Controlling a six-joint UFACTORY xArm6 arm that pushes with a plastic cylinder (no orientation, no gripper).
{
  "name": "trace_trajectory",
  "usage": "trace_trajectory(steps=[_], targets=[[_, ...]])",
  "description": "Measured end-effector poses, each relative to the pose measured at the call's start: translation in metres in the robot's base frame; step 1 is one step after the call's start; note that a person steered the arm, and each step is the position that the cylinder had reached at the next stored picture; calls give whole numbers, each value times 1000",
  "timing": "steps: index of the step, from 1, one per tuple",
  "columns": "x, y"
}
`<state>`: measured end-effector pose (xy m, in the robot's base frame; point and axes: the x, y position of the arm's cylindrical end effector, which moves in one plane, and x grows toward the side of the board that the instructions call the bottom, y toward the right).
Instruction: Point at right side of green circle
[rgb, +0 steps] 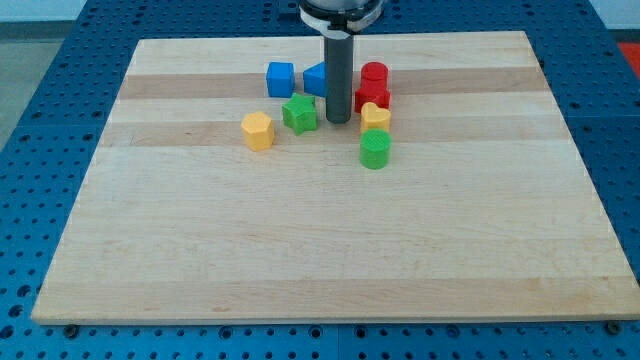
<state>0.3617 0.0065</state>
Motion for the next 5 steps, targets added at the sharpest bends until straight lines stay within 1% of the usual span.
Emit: trace_trajectory(steps=[1, 3, 4, 5], targets=[[0, 0], [31, -3], [49, -11], [87, -16]])
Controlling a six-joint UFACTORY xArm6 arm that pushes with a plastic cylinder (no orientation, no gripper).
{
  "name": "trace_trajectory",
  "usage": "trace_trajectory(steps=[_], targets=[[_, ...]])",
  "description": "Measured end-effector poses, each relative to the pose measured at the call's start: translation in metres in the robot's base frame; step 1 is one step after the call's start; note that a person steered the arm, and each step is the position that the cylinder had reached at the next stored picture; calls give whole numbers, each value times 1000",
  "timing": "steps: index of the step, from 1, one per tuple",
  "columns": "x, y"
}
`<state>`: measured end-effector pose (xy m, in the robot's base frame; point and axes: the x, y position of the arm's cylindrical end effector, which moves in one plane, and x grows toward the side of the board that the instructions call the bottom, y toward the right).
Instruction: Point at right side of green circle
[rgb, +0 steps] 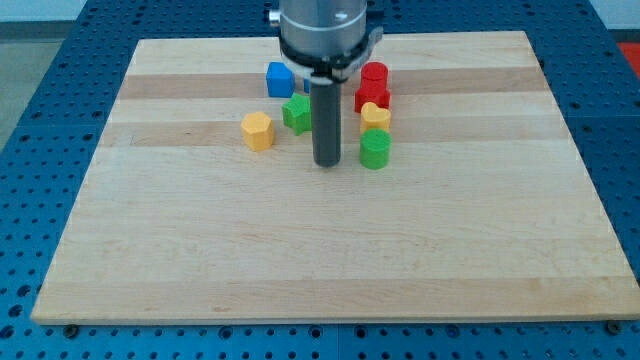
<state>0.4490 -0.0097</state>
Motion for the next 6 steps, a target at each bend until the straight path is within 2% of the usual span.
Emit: trace_trajectory(steps=[1, 2, 4, 5, 6], targets=[[39, 18], [40, 71], [4, 135], [-13, 131], [-16, 101]])
